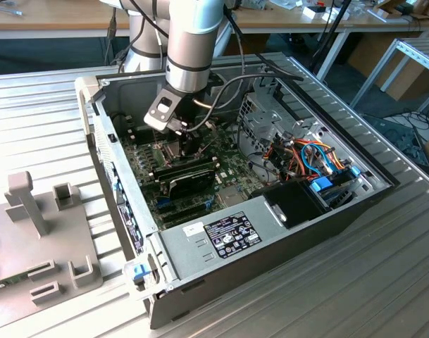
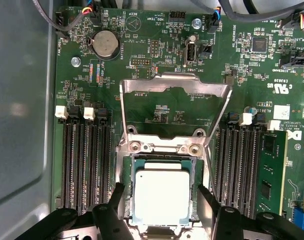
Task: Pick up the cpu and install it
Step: 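Place the cpu into insertion slot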
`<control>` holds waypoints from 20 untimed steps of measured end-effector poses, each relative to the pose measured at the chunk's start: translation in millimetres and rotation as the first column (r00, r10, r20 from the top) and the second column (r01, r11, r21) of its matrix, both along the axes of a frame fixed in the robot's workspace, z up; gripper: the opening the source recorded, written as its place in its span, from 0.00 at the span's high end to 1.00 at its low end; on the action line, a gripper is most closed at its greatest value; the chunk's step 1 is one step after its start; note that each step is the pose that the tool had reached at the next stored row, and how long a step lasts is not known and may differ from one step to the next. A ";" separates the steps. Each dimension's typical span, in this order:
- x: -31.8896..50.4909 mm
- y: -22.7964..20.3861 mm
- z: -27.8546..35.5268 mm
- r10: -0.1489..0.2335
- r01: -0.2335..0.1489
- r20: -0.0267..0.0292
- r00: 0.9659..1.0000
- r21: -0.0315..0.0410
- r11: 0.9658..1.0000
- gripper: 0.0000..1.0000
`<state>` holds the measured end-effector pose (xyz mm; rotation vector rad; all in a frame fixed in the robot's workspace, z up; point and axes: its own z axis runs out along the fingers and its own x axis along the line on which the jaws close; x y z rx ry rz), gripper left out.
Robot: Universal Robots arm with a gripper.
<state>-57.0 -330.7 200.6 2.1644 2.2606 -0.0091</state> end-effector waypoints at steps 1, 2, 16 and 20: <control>0.4 0.0 0.0 0.000 0.000 0.000 1.000 0.000 1.000 0.32; 0.6 0.0 -0.1 -0.001 0.001 0.000 1.000 0.000 1.000 0.32; 0.7 0.7 -2.3 -0.001 0.001 0.000 1.000 -0.001 1.000 0.32; 0.7 0.7 -2.4 -0.001 0.001 0.000 1.000 -0.001 1.000 0.32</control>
